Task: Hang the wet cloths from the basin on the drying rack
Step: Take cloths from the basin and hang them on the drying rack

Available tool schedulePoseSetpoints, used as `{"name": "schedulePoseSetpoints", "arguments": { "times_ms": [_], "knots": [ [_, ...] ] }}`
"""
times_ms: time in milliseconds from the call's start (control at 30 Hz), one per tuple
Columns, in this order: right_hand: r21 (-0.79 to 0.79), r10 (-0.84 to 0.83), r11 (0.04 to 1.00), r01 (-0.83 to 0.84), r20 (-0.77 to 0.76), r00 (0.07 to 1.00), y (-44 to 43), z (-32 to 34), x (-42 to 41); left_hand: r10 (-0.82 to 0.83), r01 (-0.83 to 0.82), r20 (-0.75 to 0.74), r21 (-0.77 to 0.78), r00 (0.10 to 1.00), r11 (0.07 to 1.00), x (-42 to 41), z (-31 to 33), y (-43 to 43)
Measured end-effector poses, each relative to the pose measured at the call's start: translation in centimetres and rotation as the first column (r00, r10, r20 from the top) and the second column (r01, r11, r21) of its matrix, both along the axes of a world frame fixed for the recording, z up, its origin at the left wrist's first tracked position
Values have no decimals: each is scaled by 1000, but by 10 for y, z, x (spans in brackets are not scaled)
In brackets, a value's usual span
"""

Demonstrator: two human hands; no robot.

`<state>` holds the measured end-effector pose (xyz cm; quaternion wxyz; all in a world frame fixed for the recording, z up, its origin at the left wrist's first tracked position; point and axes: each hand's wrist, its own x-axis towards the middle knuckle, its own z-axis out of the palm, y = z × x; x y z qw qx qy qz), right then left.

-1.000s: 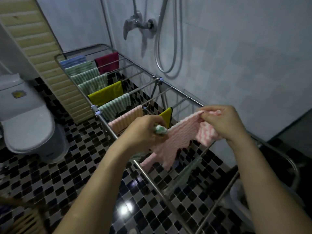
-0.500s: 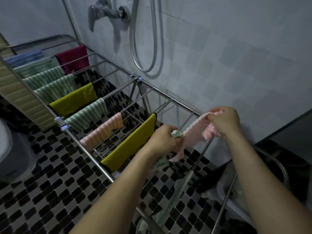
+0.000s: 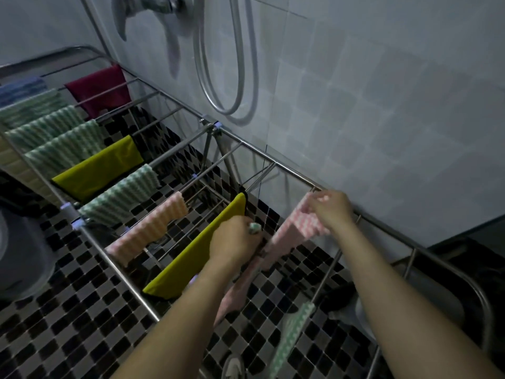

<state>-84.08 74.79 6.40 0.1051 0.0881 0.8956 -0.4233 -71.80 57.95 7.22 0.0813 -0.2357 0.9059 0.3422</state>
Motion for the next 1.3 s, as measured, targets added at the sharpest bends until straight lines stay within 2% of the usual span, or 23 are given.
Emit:
{"name": "schedulePoseSetpoints", "arguments": {
  "times_ms": [100,233,467,600,767,1067,1300],
  "knots": [
    [-123,-63,989,81,142,988,13,-23,-4,-121,122,54,-4,991,993,-4,-6,14],
    [-190,-67,975,117,252,965,11,-28,-12,-133,135,34,-72,991,988,-9,-9,17],
    [-238,-111,956,174,257,960,6,-28,-19,-178,172,-55,-108,982,979,-12,-13,21],
    [-192,-177,959,208,164,970,5,-27,-22,-202,186,-106,-141,974,972,-13,-15,24],
    [-180,-190,961,211,128,973,4,-28,-19,-212,185,-163,-168,963,968,-15,-16,23],
    [83,-18,996,14,54,998,1,-10,-16,-231,219,-94,-124,968,968,-14,-21,16],
    [-25,-24,999,26,100,995,1,-1,-6,-250,243,-97,-82,963,967,-14,-14,17]
  ]
}}
